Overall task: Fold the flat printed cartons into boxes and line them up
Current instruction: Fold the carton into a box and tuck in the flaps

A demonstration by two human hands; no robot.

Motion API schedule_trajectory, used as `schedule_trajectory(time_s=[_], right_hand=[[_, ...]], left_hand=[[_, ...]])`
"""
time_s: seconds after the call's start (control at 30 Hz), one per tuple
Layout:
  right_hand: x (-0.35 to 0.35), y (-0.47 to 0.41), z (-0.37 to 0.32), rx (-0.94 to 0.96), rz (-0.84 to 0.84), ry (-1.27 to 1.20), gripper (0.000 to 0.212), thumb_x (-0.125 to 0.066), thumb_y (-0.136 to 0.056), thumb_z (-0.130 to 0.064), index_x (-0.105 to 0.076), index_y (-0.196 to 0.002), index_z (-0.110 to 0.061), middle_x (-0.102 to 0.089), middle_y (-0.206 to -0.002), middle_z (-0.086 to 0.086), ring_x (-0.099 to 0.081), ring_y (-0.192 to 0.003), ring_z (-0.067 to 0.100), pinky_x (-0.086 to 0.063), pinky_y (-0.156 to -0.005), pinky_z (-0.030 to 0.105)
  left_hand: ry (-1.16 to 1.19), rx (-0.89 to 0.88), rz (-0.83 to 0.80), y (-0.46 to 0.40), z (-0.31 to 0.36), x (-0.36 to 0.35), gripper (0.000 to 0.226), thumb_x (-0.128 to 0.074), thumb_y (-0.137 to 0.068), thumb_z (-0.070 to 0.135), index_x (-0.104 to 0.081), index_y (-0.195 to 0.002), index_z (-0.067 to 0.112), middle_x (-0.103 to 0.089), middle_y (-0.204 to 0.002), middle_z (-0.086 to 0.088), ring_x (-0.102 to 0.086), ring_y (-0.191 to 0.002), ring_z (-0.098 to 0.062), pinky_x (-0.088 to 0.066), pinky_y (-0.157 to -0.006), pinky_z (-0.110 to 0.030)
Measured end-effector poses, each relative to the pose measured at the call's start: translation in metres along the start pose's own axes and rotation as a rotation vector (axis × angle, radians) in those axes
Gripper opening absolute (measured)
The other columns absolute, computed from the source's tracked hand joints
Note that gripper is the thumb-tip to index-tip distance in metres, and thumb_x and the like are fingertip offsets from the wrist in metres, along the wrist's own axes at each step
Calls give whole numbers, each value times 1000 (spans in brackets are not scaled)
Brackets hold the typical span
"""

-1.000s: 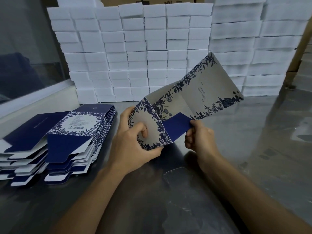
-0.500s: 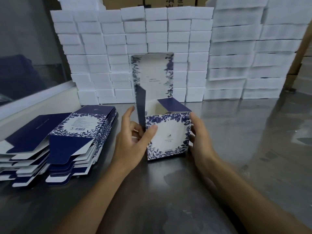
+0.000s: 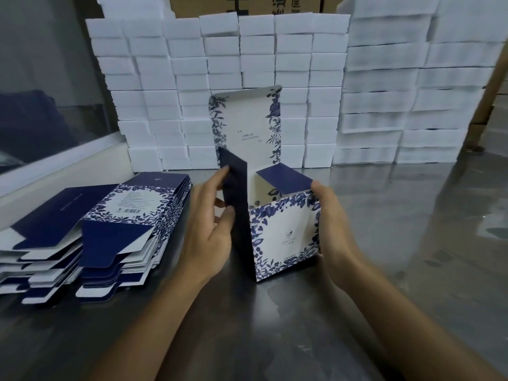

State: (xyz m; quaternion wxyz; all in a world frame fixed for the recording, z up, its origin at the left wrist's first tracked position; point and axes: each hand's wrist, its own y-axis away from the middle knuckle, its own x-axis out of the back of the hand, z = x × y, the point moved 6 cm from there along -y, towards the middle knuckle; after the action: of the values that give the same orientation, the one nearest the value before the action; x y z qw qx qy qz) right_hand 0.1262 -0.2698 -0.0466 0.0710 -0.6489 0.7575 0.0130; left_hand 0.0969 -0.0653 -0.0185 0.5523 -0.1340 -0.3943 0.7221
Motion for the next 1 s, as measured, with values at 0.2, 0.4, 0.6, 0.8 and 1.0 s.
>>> schedule_trajectory(time_s=[0.2, 0.4, 0.6, 0.8, 1.0], right_hand=[[-5, 5, -4, 97, -51, 73, 74, -47, -69, -79, -69, -112, -22, -73, -113, 0, -67, -111, 23, -44, -107, 53], [-8, 9, -5, 103, -72, 72, 74, -48, -66, -78, -70, -106, -20, -73, -109, 6, -66, -109, 29, -44, -105, 59], [-9, 14, -9, 184, -19, 0, 59, -55, -72, -71, -69, -101, -23, -75, -99, -10, -68, -99, 9, -51, -97, 39], [-1, 21, -25, 367, 47, 0, 53, -63, -74, -65, -63, -104, -22, -70, -103, -2, -64, -98, 8, -47, -75, 12], [-4, 26, -29, 459, 69, 103, 58, -59, -73, -73, -68, -110, -30, -67, -113, -5, -63, -105, 5, -49, -82, 21]], left_hand=[[-71, 17, 51, -6, -3, 19, 77, -48, -73, 6, -37, -134, 52, -34, -122, 11, -48, -108, -12, -45, -83, -16], [165, 177, 40, -5, -11, 24, 50, -49, -86, 32, -50, -135, 39, -52, -129, 11, -55, -114, -12, -46, -97, -37], [407, 384, 4, 1, -18, 4, 37, -60, -82, 43, -56, -118, 45, -69, -112, 14, -66, -104, -6, -52, -88, -36], [547, 654, 39, 10, -31, -13, 26, -71, -76, 42, -59, -85, 21, -64, -94, -10, -60, -88, -23, -56, -80, -44], [367, 602, 16, 8, -20, -12, 32, -49, -97, 20, -60, -78, -4, -47, -51, -13, -46, -45, -22, -52, -42, -31]])
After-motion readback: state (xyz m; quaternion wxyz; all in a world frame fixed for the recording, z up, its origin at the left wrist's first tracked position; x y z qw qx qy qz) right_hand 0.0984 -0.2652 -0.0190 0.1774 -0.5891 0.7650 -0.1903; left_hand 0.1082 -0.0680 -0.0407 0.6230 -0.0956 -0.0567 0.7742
